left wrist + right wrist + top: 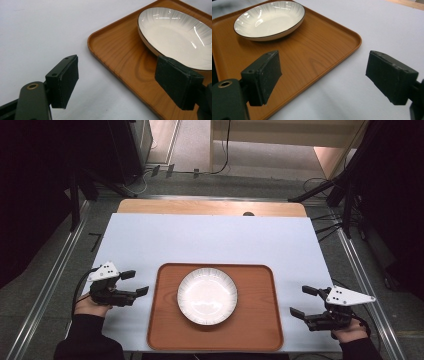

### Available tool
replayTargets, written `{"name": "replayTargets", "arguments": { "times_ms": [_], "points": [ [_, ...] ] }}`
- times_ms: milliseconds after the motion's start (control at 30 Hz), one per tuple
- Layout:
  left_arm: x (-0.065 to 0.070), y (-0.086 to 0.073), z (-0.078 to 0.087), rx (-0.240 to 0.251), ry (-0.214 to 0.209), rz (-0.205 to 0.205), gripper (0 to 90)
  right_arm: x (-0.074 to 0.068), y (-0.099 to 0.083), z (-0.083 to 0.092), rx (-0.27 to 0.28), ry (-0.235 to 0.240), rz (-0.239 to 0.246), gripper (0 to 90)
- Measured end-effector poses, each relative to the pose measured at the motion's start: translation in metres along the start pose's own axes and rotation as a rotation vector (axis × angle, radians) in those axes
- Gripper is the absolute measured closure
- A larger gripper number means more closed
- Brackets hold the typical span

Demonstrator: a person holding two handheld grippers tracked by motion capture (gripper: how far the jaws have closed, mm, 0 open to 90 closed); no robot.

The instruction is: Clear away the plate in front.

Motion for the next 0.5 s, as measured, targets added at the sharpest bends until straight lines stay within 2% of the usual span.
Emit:
{"name": "replayTargets", "arguments": {
  "times_ms": [200, 267, 500],
  "points": [
    [-0.007, -0.005, 0.008, 0.001, -0.009, -0.003, 20.4, 0.0, 0.001, 0.0, 0.011, 0.0, 0.001, 13.6],
    [-0.01, -0.006, 0.01, 0.01, -0.014, 0.011, 20.4, 0.0, 0.001, 0.0, 0.011, 0.001, 0.003, 13.6],
    [-0.019, -0.01, 0.011, 0.017, 0.008, 0.035, 20.3, 0.0, 0.001, 0.0, 0.011, 0.002, 0.002, 13.6]
  ]
}}
Point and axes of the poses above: each handheld gripper's, and its own axes: z roughly backward along the jaws, y roughly out of its top, x roughly to its right, the point moved 3 cm from there along -z, roughly forward along the jaws, and after that the axes turned 9 degrees about x, right-handed, at the moved point
